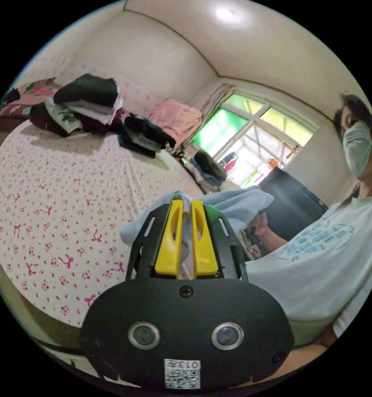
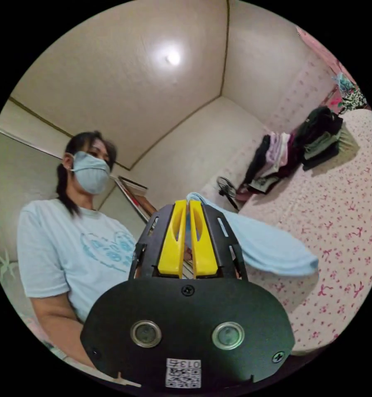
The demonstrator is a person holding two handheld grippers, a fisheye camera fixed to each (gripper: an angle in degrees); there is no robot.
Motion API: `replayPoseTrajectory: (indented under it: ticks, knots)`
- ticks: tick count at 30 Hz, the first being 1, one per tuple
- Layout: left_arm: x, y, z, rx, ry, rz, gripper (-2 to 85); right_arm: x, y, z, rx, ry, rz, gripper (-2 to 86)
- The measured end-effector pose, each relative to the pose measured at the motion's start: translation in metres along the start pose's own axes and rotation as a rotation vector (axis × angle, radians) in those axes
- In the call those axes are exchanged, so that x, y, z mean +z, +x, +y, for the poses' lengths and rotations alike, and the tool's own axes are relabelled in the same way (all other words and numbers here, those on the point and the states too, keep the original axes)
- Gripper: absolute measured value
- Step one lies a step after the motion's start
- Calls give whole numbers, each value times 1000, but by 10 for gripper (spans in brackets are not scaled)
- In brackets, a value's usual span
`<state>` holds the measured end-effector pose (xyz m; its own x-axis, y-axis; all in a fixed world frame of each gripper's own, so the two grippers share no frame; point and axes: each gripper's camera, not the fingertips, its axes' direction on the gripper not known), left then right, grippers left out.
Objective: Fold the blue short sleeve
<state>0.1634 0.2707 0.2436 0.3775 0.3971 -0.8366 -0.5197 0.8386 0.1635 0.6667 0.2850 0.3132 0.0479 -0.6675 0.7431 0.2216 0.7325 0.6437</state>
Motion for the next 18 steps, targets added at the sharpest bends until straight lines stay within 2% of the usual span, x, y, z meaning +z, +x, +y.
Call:
replayPoseTrajectory:
  ticks: [1, 2, 3, 4, 5, 8, 11, 15, 18]
  knots:
    - [-6, -4, -4, -27, 26, -28, 28, -10, 3, -1, -7, 52, -3, 7]
    - [-7, -7, -6, -49, 27, -70, 29, -18, 9, -2, 32, 87, 134, 8]
    - [-4, -16, -8, -110, -11, -195, 30, -21, 13, -2, 71, 93, 242, 8]
    - [3, -28, -9, -213, -79, -334, 33, -25, 26, -2, 184, 92, 490, 9]
    - [7, -33, -8, -251, -100, -386, 35, -26, 38, 1, 288, 75, 693, 10]
    - [17, -34, -3, -291, -88, -464, 44, -22, 57, 8, 403, 36, 814, 11]
    - [30, -23, 3, -251, -124, -493, 58, -21, 52, 15, 384, 39, 908, 15]
    - [76, -11, 13, -170, -320, -422, 94, -9, 51, 18, 314, -144, 1017, 40]
    - [120, 13, 19, -22, -484, -416, 144, 4, 57, 22, 260, -328, 1151, 78]
